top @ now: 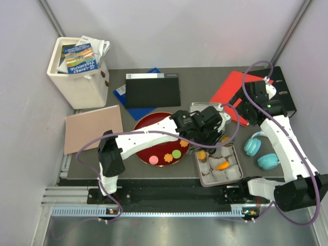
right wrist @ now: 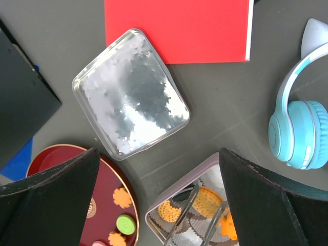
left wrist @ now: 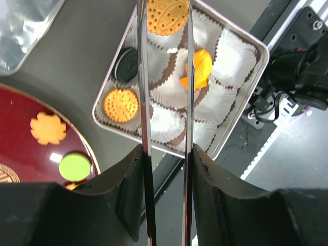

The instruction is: Pack the cookies

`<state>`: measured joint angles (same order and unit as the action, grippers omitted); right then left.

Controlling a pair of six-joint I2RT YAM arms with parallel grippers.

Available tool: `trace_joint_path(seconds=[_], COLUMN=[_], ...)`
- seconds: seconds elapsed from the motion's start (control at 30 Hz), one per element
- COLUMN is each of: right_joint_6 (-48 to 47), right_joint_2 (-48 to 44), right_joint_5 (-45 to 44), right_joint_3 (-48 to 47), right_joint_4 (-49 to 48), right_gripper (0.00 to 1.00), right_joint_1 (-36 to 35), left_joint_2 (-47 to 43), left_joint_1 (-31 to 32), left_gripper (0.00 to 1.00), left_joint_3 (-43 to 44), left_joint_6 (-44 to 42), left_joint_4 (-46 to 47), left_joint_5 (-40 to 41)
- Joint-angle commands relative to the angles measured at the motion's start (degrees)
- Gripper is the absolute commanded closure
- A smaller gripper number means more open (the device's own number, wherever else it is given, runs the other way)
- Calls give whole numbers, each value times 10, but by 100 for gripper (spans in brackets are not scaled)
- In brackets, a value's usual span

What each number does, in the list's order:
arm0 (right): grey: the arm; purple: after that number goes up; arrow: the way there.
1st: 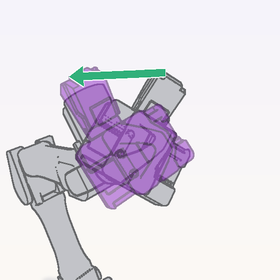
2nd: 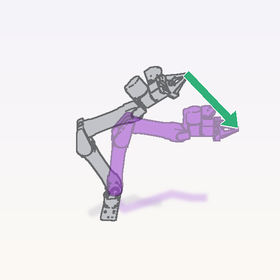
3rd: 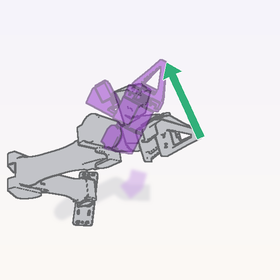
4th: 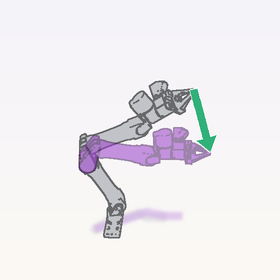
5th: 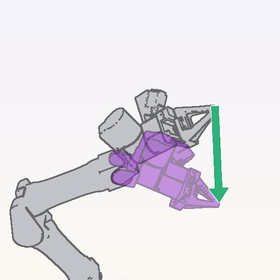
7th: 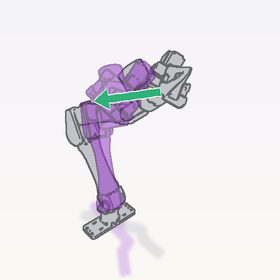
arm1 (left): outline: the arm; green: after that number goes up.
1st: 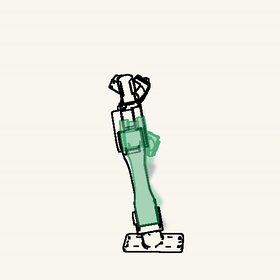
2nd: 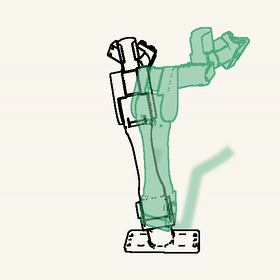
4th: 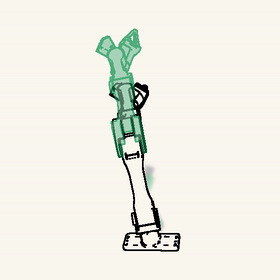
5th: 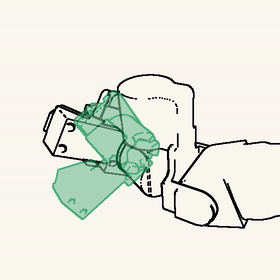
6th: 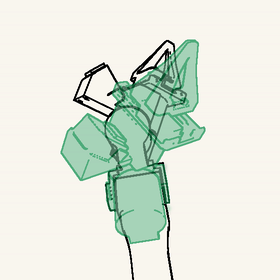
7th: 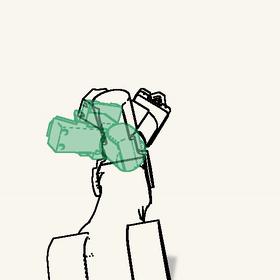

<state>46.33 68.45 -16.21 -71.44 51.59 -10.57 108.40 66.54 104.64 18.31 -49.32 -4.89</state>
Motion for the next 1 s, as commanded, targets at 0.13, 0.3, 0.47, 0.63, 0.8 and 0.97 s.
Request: trace_joint_path(seconds=[0.13,0.3,0.47,0.63,0.8,0.97], right_joint_6=[5,3,3,3,4,3], right_joint_2=[6,3,2,5,8,10], right_joint_5=[0,0,2,2,3,4], right_joint_3=[-30,-27,-24,-26,-27,-28], right_joint_4=[4,3,1,1,1,-1], right_gripper=[1,1,1,1,1,1], right_joint_1=[5,5,5,5,5,5], left_joint_2=[18,18,20,23,22,21], left_joint_1=[6,6,5,6,5,5], left_gripper=[69,66,63,48,41,40], left_joint_3=[30,24,19,21,21,21], left_joint_6=[-16,-16,-17,-18,-19,-19], left_joint_4=[40,41,43,43,42,40], left_joint_5=[-20,-16,-12,-9,1,13])
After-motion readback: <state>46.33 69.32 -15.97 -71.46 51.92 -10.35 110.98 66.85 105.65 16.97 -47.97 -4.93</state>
